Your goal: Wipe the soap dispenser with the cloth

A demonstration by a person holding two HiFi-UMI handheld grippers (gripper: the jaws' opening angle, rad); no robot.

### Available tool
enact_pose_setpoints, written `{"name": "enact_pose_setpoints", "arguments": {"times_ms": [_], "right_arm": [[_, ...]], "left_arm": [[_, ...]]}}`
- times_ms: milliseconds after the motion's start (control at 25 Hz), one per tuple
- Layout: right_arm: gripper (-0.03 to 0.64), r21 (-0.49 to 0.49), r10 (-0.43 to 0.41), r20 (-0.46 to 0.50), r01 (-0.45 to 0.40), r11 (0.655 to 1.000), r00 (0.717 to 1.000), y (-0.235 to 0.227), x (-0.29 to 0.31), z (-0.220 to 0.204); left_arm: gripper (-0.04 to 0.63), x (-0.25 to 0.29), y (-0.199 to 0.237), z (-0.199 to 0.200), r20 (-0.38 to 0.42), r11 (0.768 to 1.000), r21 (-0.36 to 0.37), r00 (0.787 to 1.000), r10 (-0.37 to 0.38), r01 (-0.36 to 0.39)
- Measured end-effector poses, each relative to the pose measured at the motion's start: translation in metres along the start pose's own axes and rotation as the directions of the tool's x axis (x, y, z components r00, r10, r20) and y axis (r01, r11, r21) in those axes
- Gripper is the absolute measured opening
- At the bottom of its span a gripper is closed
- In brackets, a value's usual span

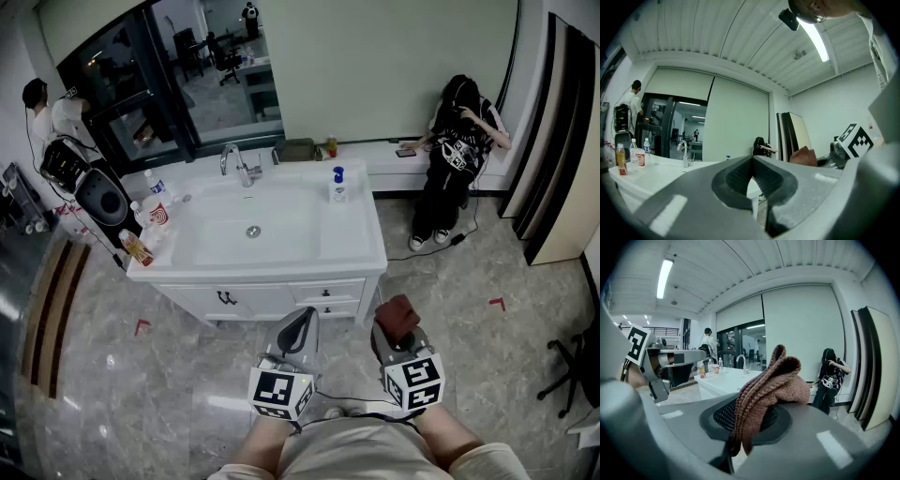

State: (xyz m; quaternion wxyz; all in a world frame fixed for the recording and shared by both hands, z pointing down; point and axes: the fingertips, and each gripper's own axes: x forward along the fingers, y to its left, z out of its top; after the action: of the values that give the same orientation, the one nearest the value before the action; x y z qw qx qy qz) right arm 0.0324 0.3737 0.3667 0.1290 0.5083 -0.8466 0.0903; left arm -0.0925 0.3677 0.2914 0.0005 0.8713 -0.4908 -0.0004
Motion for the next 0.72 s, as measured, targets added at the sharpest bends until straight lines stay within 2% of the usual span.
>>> {"name": "enact_pose_setpoints", "arguments": {"times_ms": [720], "right_arm": [[0.077,0.046,-0.035,-0.014,0.035,0.998,0.999,0.003,0.010,-0.009]], "left_arm": [[0.000,-0.005,0.016,-0.011,-0.013,1.000,-0.021,1.000,-0.013,0.013]]}}
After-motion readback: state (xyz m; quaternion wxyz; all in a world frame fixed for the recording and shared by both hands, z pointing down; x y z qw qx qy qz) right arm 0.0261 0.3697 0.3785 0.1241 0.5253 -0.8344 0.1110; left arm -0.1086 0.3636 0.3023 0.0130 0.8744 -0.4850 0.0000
